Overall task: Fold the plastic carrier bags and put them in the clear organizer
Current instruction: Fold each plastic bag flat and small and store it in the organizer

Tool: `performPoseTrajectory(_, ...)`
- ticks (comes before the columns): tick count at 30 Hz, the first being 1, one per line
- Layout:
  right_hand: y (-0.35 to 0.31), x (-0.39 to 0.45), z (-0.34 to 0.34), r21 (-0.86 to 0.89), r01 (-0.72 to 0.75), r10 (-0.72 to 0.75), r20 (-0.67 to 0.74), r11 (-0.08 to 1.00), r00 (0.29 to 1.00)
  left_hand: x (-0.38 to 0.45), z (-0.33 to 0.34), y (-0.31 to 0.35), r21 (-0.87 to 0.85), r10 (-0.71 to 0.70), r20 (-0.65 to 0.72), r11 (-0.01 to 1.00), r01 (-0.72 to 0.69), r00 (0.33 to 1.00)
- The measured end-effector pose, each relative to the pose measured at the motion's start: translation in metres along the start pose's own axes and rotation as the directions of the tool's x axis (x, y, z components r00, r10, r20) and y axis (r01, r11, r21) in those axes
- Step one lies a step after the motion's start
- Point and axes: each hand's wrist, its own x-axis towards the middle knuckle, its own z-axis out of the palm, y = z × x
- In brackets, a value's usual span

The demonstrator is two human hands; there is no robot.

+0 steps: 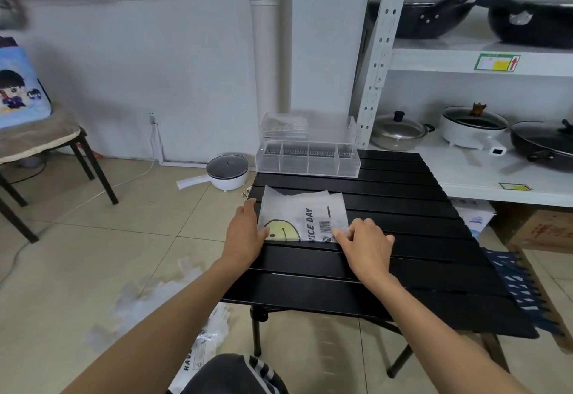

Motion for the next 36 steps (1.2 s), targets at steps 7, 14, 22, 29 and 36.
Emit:
performPoseTrajectory(7, -0.008, -0.004, -0.004, 0.028, 0.106, -0.101, -0.139, 0.994, 0.985, -0.005, -0.003, 0.000, 0.305, 0.264, -0.089, 0.925, -0.226, 0.960)
performPoseTrajectory(14, -0.030, -0.007, -0.001, -0.070, 0.393, -0.397, -0.066, 0.917, 0.915, -0.005, 0.009, -0.005, 0.347, 0.247, 0.088, 0.901, -0.262, 0.965)
performPoseTrajectory(22, -0.017, -0.004, -0.003, -0.173, 0.251, -0.249, 0.031, 0.953, 0.968, 0.006, 0.013, -0.017, 0.461, 0.142, 0.208, 0.859, -0.225, 0.968)
performPoseTrajectory(29, -0.018, 0.011, -0.009, -0.068, 0.224, -0.230, -0.093, 0.972, 0.969, 0.003, 0.010, 0.000, 0.515, 0.288, 0.185, 0.786, -0.342, 0.940)
performPoseTrajectory(36, -0.032, 0.059, 0.014, -0.086, 0.392, -0.363, 0.242, 0.916, 0.900, -0.007, 0.019, 0.027, 0.288, 0.384, 0.277, 0.841, -0.457, 0.881)
